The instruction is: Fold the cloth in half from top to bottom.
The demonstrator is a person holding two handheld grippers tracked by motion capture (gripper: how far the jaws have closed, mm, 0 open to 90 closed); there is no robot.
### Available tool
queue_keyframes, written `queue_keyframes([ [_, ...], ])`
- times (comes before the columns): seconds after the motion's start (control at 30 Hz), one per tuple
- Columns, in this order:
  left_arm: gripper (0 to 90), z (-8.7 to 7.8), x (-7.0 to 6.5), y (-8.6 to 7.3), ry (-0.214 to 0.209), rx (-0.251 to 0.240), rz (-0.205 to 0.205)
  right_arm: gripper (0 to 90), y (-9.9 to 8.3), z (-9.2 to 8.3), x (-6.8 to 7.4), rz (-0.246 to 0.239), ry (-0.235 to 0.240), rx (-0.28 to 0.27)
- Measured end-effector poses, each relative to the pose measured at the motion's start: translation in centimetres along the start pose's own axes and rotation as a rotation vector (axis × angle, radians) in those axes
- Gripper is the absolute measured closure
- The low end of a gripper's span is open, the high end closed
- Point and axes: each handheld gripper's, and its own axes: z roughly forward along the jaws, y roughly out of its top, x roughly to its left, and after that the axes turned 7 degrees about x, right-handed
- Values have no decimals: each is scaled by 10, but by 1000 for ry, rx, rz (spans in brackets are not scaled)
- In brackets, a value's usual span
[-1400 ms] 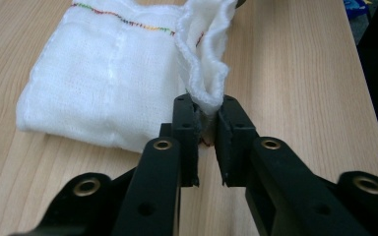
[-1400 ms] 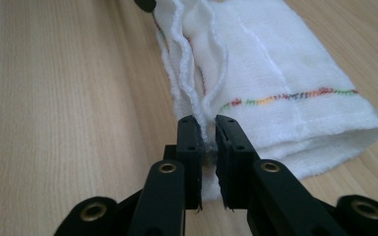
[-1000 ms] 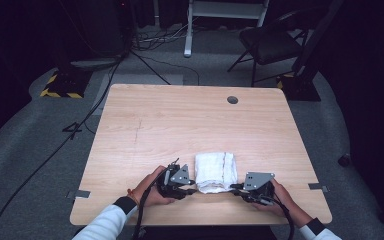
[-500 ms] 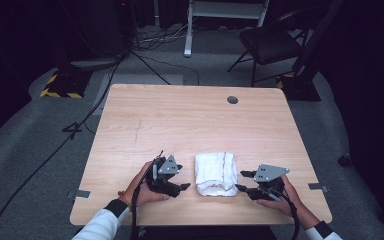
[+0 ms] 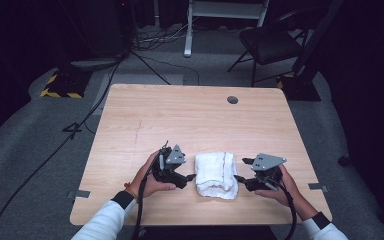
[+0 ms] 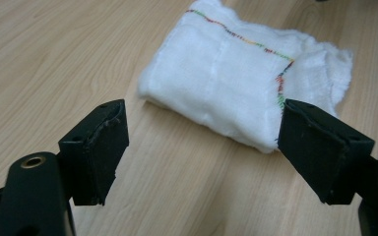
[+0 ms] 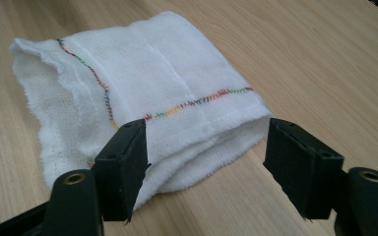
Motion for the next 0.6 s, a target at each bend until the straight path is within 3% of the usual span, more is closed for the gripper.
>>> queue_keyframes([
  [0.37,218,-23,9,-30,106,46,-23,318,-19,-17,-11,37,-66,44],
  [0.6,214,-34,13,-46,144,72,-45,317,-33,-26,-15,56,-100,55],
])
